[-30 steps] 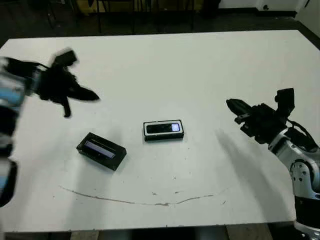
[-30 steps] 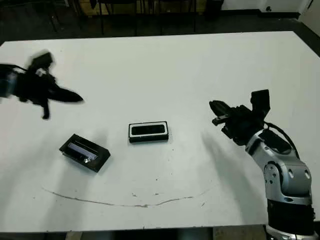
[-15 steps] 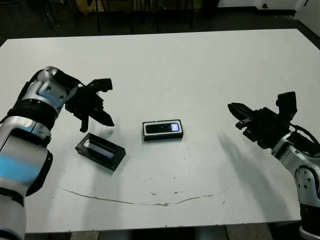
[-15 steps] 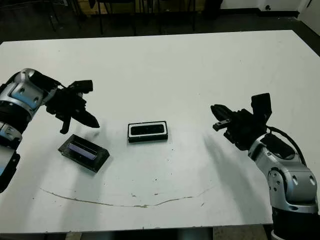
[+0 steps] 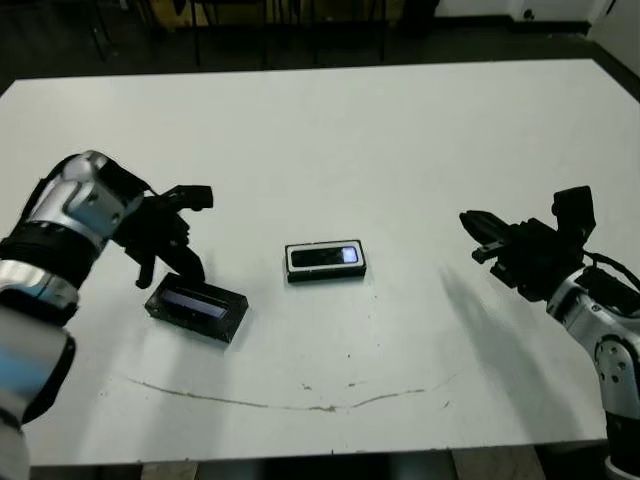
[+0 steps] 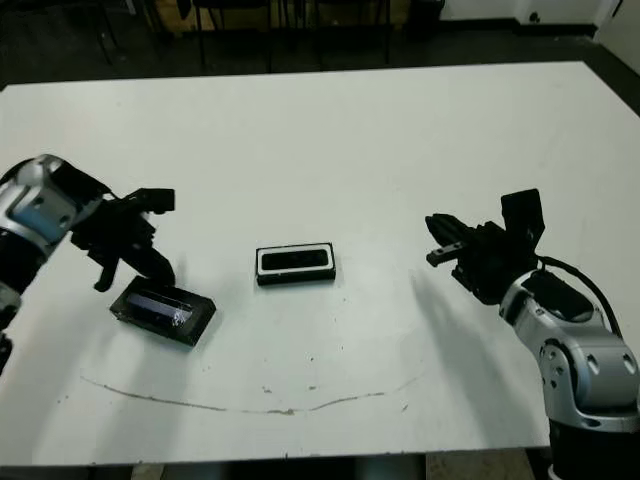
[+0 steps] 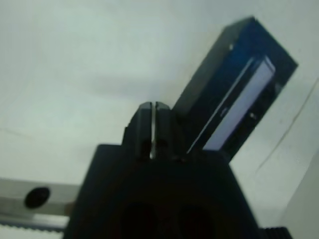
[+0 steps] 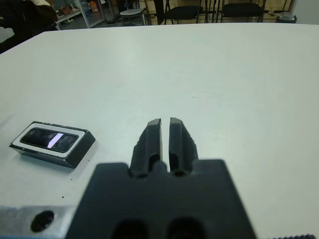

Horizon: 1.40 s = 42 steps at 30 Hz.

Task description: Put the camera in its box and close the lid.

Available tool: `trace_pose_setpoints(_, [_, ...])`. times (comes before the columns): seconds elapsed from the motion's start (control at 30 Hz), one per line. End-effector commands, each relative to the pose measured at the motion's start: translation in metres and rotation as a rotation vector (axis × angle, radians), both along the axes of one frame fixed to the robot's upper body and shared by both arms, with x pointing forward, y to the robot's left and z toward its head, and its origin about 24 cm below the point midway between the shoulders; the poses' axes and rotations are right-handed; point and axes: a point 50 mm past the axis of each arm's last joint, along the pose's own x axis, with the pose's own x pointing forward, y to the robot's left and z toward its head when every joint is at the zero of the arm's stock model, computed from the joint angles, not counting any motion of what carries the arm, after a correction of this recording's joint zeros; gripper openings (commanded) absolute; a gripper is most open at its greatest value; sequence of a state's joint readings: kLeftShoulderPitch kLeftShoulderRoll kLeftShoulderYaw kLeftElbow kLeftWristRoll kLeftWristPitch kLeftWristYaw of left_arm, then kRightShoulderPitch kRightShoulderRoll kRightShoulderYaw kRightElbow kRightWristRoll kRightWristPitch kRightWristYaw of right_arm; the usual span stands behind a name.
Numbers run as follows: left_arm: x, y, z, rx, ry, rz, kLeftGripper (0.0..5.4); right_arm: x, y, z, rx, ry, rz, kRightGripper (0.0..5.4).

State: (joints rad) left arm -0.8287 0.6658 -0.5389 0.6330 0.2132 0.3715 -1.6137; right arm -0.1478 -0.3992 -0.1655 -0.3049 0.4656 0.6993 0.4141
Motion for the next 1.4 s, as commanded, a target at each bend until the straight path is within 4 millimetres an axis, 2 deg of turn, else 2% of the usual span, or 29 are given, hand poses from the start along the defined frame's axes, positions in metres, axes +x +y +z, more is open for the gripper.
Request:
trace_pose_setpoints(0.03, [-0.022,0.01,-0.027,0.049,0.116,0.007,0.0,-0.003,-0.001,-0.002,-0.018,0.028,-0.016,0.01])
trace_pose_setpoints(0.3, [-0.038,0.017,-0.027,0.061,0.157,0.034,0.0,-0.002,0.004,-0.007,0.011,0.036,0.001,0.01])
trace_pose_setpoints(0.9, [-0.05,0.023,-0.025,0.081,0.174,-0.009,0.0,0.001,0.007,-0.011,0.002,0.065,0.008,0.01])
trace_pose_setpoints(1.4, [-0.064,0.016,-0.028,0.026,0.226,-0.062,0.0,0.006,0.008,-0.015,0.059,0.08,0.019,0.01])
